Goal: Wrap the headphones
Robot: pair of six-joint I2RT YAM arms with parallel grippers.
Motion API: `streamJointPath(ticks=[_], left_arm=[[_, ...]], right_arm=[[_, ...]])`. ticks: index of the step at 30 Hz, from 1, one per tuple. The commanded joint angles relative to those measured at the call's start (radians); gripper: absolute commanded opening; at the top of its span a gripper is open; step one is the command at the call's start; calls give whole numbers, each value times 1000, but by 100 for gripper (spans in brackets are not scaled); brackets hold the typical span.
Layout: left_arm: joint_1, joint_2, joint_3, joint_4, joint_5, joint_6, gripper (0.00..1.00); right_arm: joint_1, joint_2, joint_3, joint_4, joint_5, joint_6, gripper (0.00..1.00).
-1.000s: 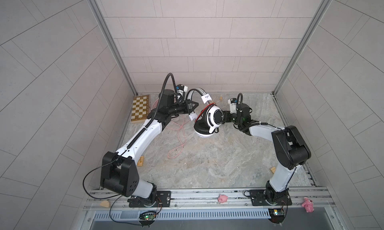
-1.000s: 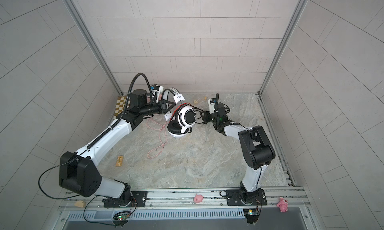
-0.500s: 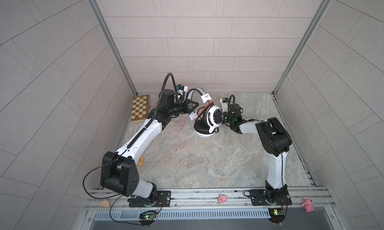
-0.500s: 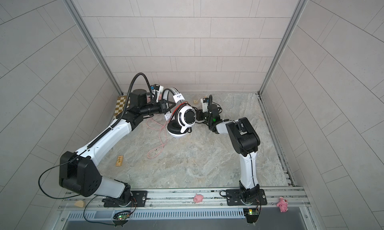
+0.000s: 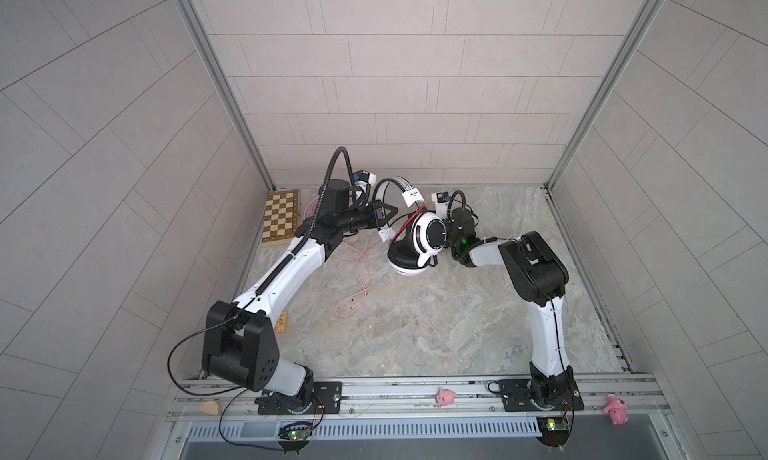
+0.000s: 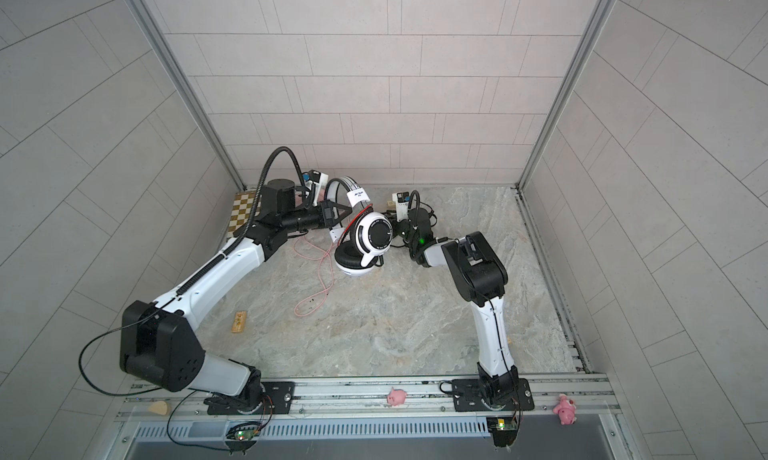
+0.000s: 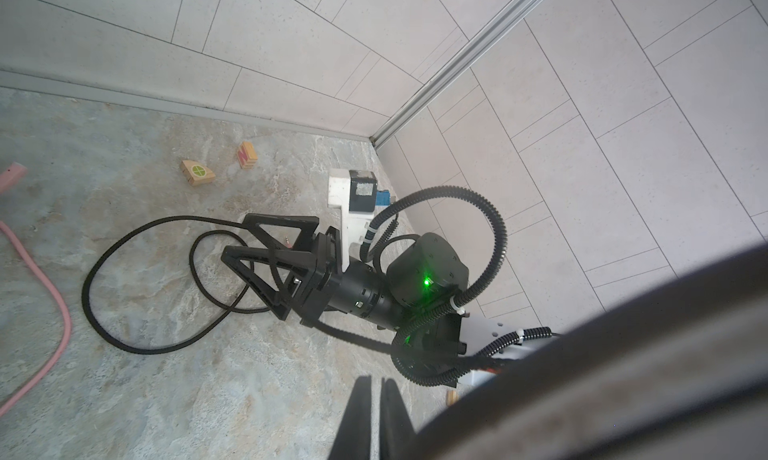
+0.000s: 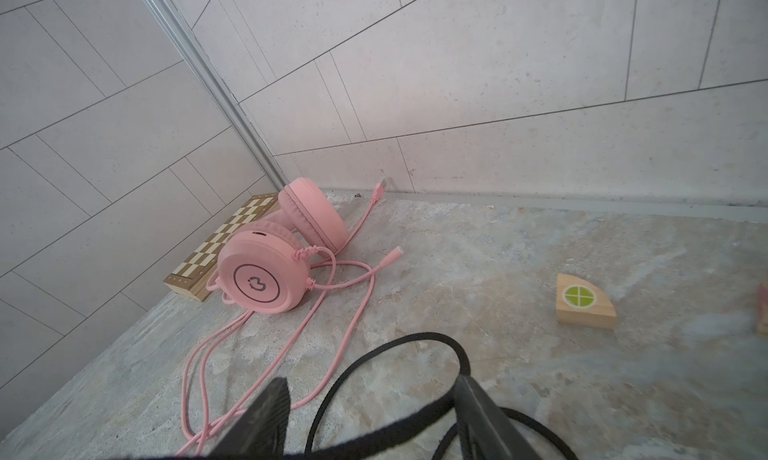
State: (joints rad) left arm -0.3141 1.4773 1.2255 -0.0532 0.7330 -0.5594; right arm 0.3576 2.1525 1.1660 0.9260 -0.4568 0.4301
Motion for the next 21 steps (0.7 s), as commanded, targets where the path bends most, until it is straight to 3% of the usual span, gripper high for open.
streamJointPath(ticks=[1, 11, 21], left_arm=[[9, -7, 37, 39, 34, -19, 0], [13, -8, 30, 47, 29, -23, 0], [13, -1, 29, 48, 28, -23, 0]], right_arm=[[4, -62, -64, 76, 52, -59, 63], [41, -171, -207, 122, 244, -201, 63], [88, -219, -214, 122, 320, -316, 66]])
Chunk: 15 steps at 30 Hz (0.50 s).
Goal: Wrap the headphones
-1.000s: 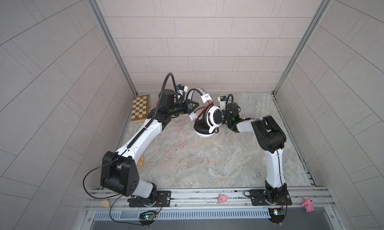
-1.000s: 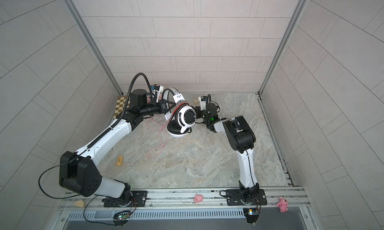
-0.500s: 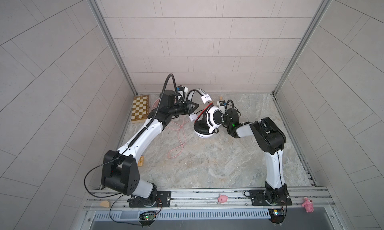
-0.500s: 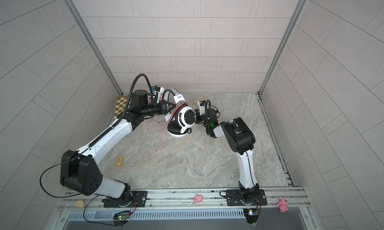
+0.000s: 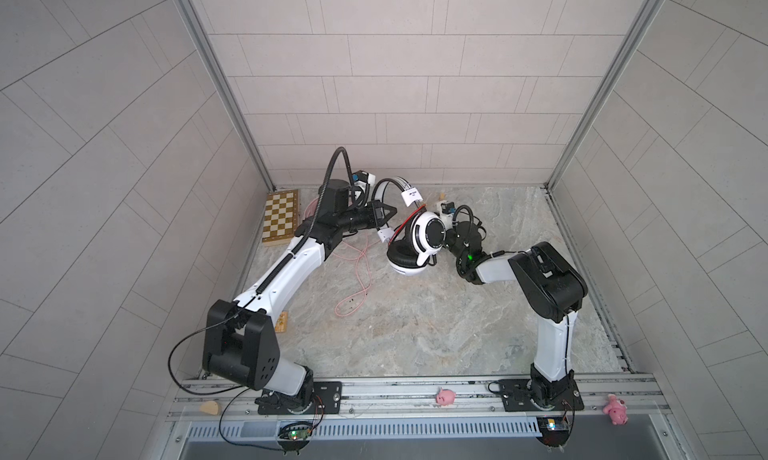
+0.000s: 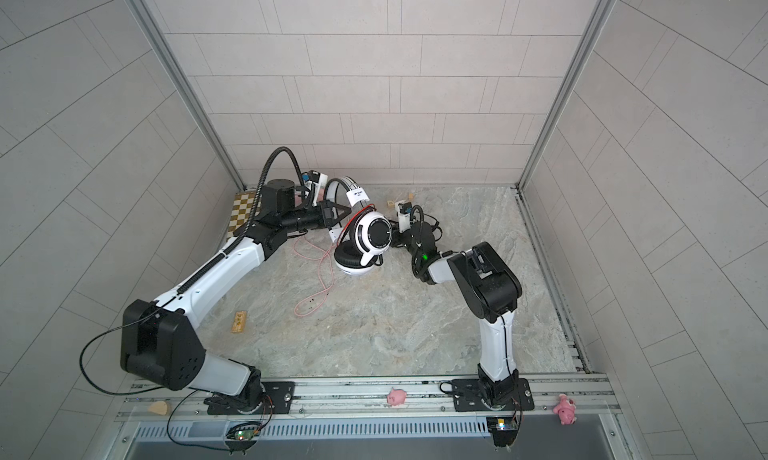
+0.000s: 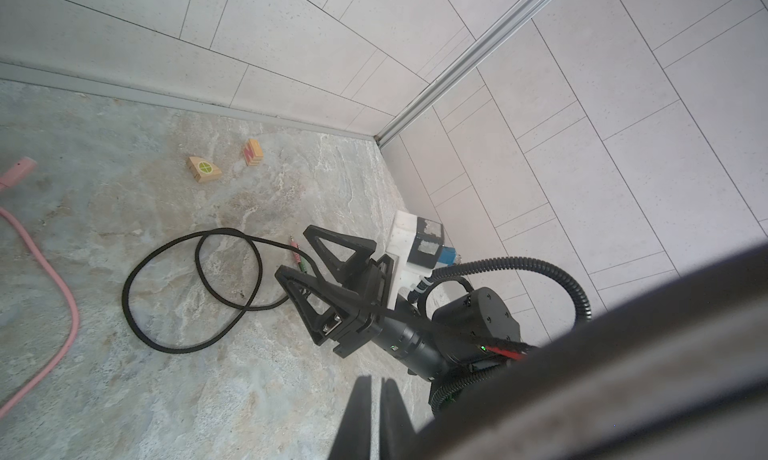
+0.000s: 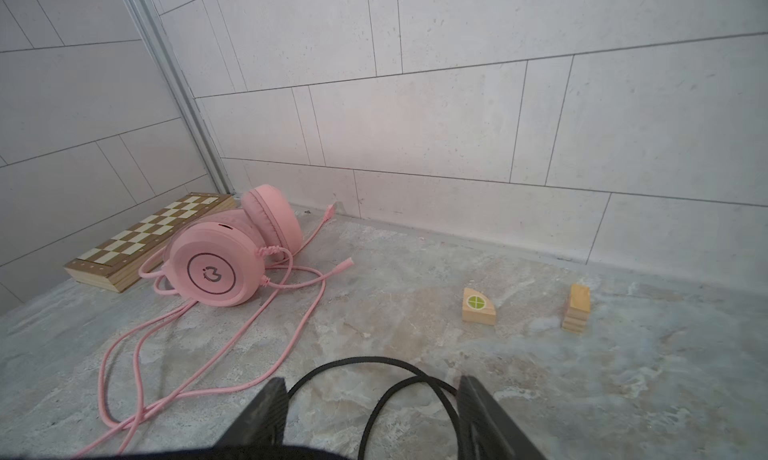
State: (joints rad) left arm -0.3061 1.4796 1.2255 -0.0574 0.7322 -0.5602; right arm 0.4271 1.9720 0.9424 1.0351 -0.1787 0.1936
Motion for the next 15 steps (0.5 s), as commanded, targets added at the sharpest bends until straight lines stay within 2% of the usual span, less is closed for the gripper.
streamJointPath(ticks=[1, 4, 10, 13, 15], left_arm=[[5, -5, 29, 53, 29, -23, 0], [4, -12, 29, 53, 29, -23, 0], [5, -16, 28, 55, 30, -26, 0], [5, -20, 29, 49, 24, -20, 0], [7, -26, 31, 40, 14, -12, 0]], right_arm=[[24, -39, 12, 14, 51, -98, 65], [46, -39, 14, 27, 101, -162, 59], [52, -43, 42, -17, 76, -157, 13], [53, -66, 25, -23, 62, -134, 3], [53, -81, 14, -46, 41, -119, 2]])
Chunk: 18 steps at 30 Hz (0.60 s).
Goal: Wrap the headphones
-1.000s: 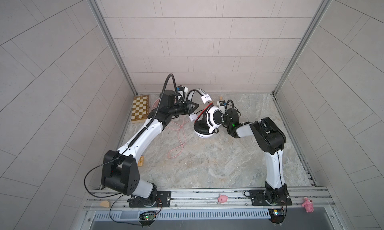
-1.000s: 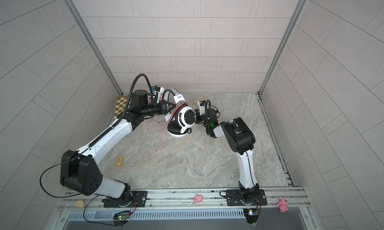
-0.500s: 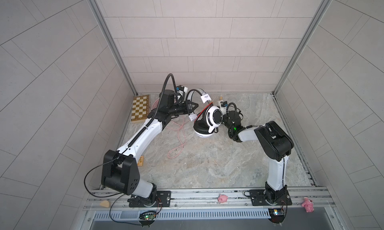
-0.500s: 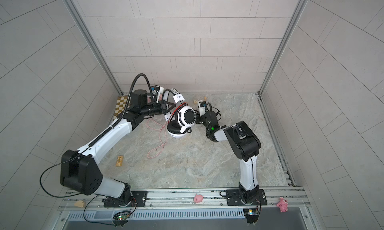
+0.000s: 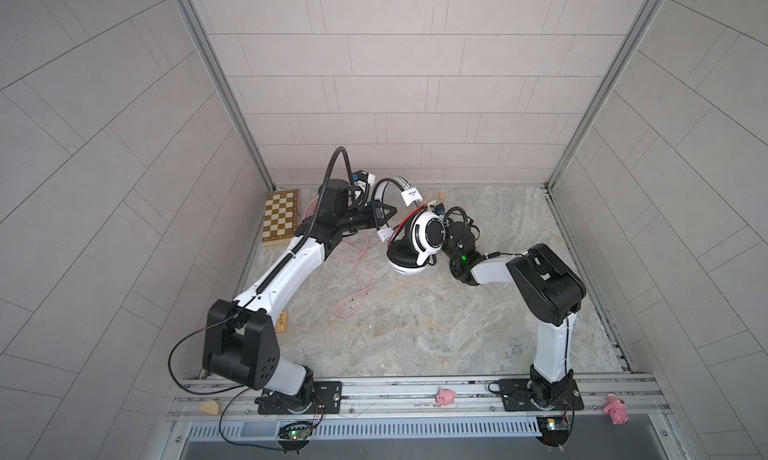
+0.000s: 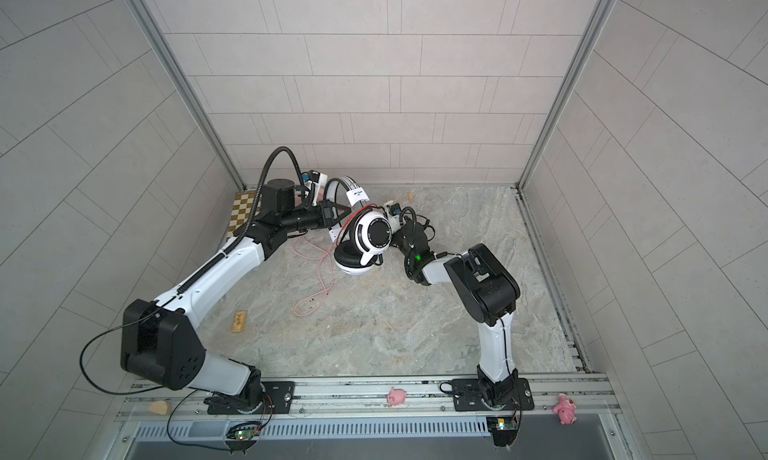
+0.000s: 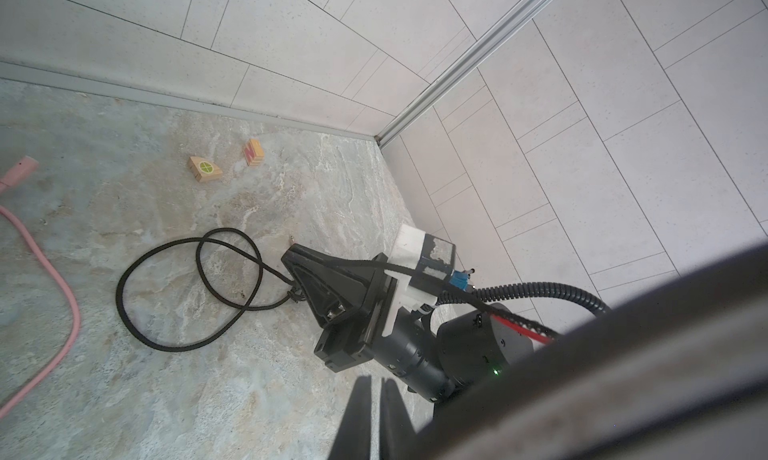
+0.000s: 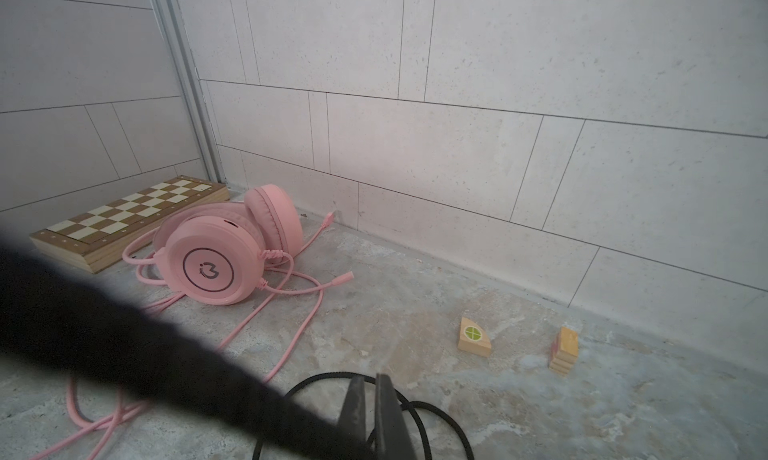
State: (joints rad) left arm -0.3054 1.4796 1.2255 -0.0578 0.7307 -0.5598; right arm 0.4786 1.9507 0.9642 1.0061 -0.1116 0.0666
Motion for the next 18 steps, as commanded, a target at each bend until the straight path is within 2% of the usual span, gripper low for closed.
streamJointPath(ticks=[1, 5, 8, 13, 18], left_arm=[[6, -28, 31, 35, 9, -9, 0], [8, -32, 30, 36, -2, -8, 0], [14, -37, 27, 43, -5, -14, 0], [26, -60, 13, 63, -11, -15, 0], [35, -71, 1, 100, -4, -37, 0]], right_arm=[[1, -67, -14, -31, -44, 21, 1], [24, -95, -53, -82, -96, 52, 1], [54, -99, -80, -127, -93, 68, 2], [67, -65, -146, -94, -47, 158, 2], [68, -21, -199, -61, -28, 193, 2]])
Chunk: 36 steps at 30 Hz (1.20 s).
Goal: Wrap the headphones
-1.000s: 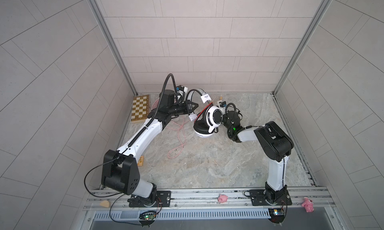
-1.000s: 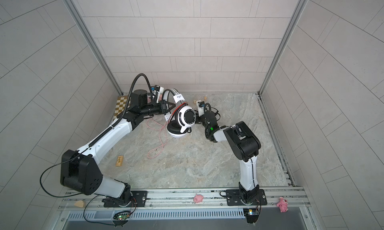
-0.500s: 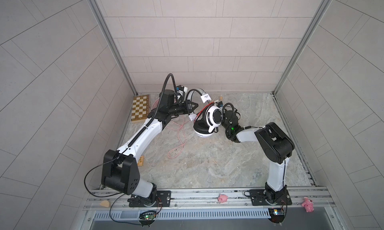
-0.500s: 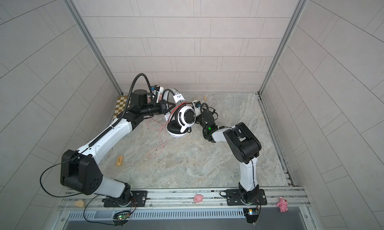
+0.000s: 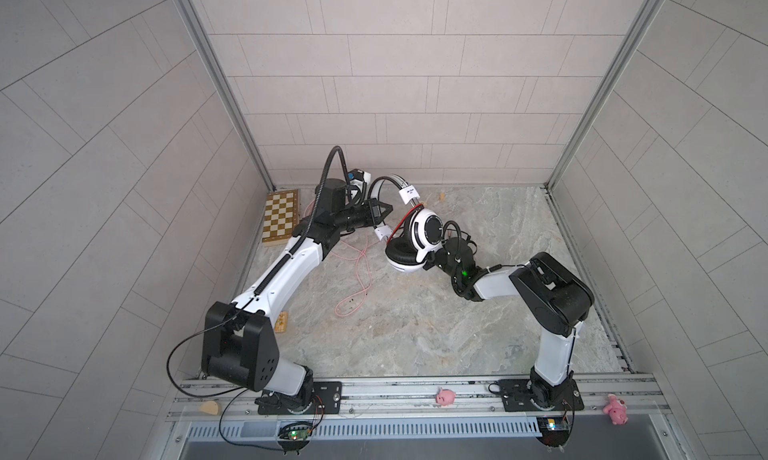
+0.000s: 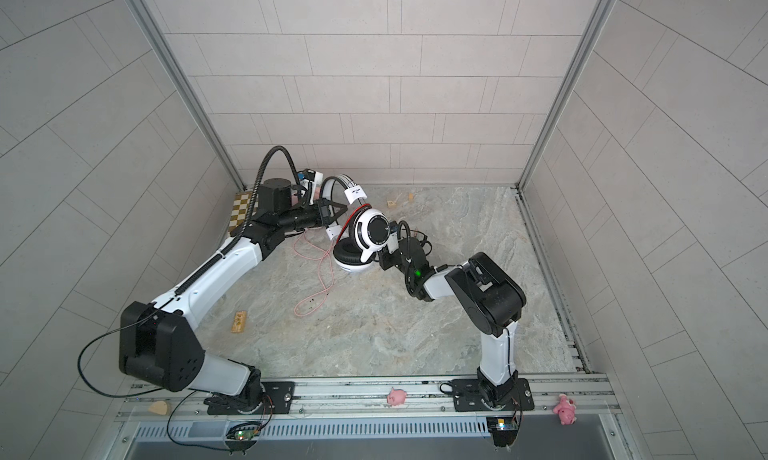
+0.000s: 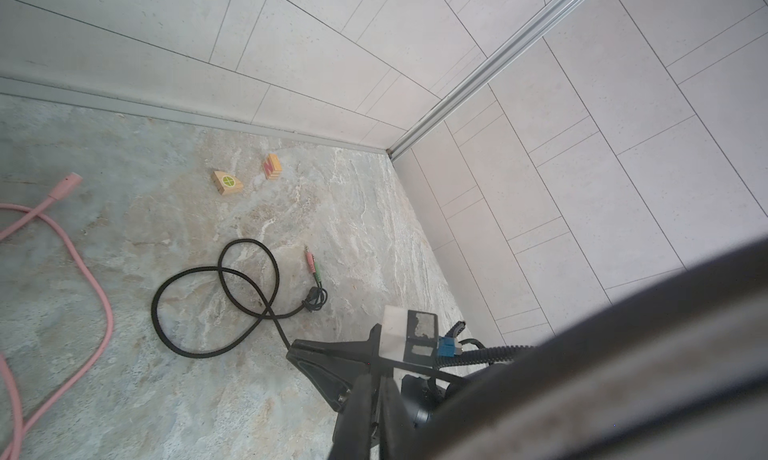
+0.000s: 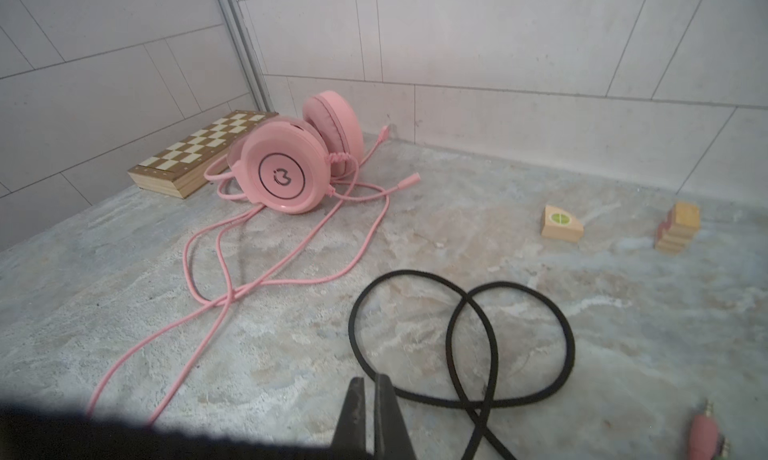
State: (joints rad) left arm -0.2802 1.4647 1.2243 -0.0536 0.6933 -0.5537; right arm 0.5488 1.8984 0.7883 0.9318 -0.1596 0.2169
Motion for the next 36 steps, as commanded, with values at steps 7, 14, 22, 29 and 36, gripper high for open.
streamJointPath(ticks=[7, 14, 22, 29, 36], left_arm=[[20, -58, -22, 178, 40, -102, 0], [16, -68, -117, 423, -55, -303, 0], [-60, -51, -84, 487, -202, -432, 0], [-169, -116, 18, 361, -460, -330, 0], [-224, -82, 91, 342, -565, -329, 0]], right_arm=[[39, 68, -58, 72, -10, 111, 4], [122, 107, -45, 194, -40, 243, 6], [129, 105, -65, 360, -112, 415, 8], [144, -5, -120, 411, -160, 476, 10], [157, -68, -155, 491, -223, 546, 13]])
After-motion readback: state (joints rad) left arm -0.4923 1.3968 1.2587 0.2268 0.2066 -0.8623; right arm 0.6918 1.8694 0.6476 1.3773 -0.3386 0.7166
